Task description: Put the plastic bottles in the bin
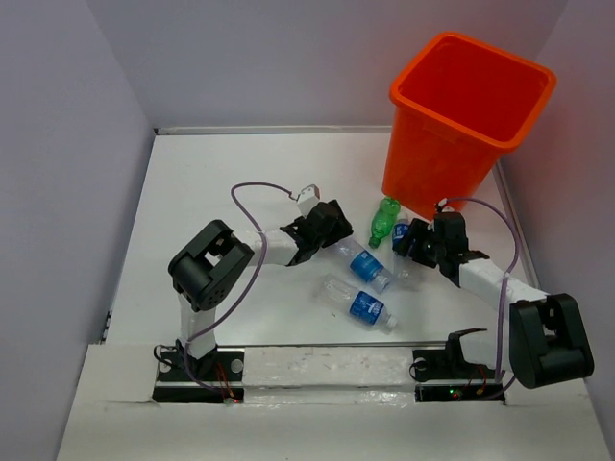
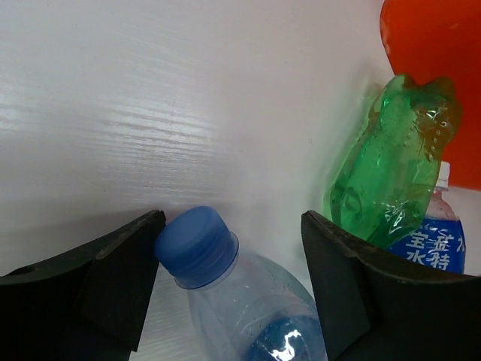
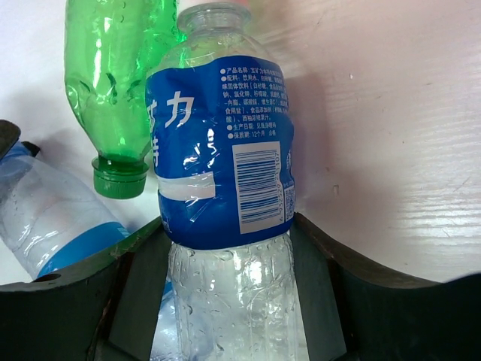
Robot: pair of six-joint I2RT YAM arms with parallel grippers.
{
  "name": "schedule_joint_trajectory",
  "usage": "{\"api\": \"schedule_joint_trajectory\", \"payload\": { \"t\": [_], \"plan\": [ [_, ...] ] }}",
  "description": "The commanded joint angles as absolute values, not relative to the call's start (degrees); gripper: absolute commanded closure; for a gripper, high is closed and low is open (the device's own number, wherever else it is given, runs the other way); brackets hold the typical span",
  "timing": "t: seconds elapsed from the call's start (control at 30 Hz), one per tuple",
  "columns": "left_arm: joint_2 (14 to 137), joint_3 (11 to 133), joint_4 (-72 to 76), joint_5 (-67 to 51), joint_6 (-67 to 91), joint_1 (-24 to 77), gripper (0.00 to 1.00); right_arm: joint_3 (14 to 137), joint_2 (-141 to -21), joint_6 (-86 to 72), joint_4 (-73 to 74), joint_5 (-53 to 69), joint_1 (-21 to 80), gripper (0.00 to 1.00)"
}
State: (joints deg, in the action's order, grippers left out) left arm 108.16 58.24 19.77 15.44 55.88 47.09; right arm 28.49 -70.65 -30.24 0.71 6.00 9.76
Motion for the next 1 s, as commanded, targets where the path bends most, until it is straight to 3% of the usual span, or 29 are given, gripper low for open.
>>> {"api": "schedule_joint_trajectory", "payload": {
  "t": [0.0, 0.13, 0.2, 0.23, 0.47, 0.63, 0.8, 0.97],
  "plan": [
    [108.02, 57.66, 20.56, 16.7, 56.95, 46.67, 0.2, 28.12, -66.02, -29.8, -1.76, 5.01, 10.2, 0.7],
    [107.49, 56.78, 21.71, 16.7, 56.78, 46.23, 0.3, 30.49, -61.71, -28.48, 3.42, 4.04, 10.2, 0.7],
    [107.32, 56.6, 21.97, 16.61, 56.52, 46.14, 0.42, 32.07, -57.58, -27.86, 7.11, 4.13, 10.2, 0.71],
    [107.23, 56.34, 22.06, 16.61, 56.34, 46.14, 0.43, 32.52, -54.26, -27.77, 9.21, 4.65, 10.2, 0.71],
    [103.98, 53.44, 23.73, 16.79, 55.55, 44.83, 0.83, 39.36, -41.5, -26.98, 18.27, 12.03, 10.72, 0.75],
    [100.56, 52.21, 24.17, 17.22, 54.23, 43.95, 0.88, 56.02, -42.97, -24.88, 18.73, 18.36, 11.25, 0.79],
    [96.95, 51.33, 24.43, 17.75, 52.13, 42.89, 0.97, 73.68, -50.26, -21.01, 12.94, 16.97, 11.25, 0.8],
    [91.42, 49.75, 24.43, 17.93, 50.28, 41.75, 1.0, 92.95, -67.09, -14.08, 9.32, 1.88, 11.25, 0.82]
  ]
}}
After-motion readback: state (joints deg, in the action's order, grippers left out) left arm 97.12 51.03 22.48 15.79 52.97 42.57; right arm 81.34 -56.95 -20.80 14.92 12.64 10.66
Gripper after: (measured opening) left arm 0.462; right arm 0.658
